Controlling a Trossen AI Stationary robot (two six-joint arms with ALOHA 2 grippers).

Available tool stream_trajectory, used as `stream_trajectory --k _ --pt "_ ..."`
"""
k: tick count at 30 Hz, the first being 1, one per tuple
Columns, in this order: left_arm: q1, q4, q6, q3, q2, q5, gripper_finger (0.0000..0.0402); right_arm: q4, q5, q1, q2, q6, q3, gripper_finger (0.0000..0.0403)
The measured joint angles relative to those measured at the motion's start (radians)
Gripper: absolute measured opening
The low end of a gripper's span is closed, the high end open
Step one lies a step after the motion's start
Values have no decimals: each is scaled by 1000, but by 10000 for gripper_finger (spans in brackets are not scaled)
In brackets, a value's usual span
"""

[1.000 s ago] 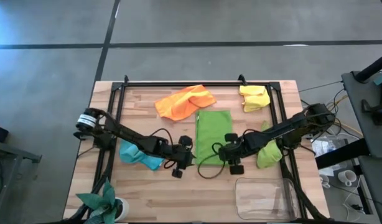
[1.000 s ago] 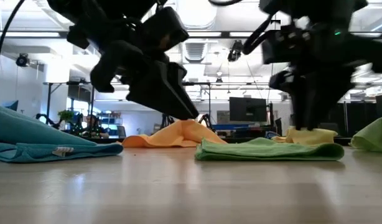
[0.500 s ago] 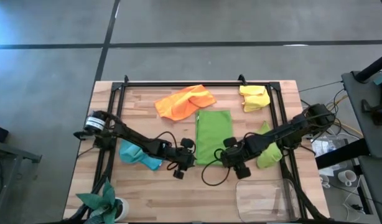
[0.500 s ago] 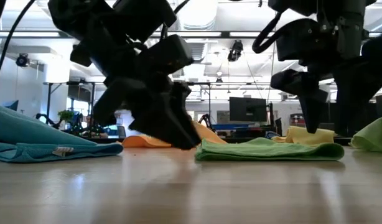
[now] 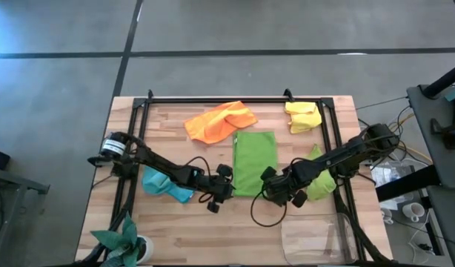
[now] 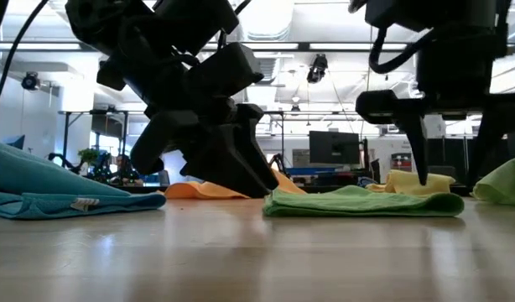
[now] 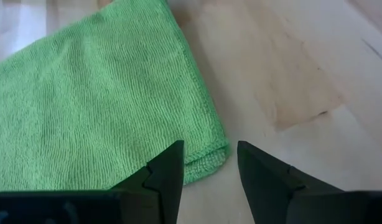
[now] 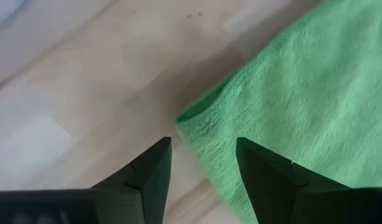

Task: Fold microfiber towels
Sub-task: Fold the green microfiber towel

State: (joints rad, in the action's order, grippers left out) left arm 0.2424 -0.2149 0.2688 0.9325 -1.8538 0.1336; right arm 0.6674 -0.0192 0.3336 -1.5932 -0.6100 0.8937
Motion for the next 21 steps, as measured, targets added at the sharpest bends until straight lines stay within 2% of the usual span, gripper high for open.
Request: stream_trajectory --k 8,17,21 --pt "0 17 111 2 -7 28 135 -102 4 0 0 -63 -69 180" --pt "0 -30 182 44 -99 6 134 -144 4 0 0 -42 -77 161" --pt "0 -30 168 76 -141 6 105 -151 4 0 0 -7 -80 138"
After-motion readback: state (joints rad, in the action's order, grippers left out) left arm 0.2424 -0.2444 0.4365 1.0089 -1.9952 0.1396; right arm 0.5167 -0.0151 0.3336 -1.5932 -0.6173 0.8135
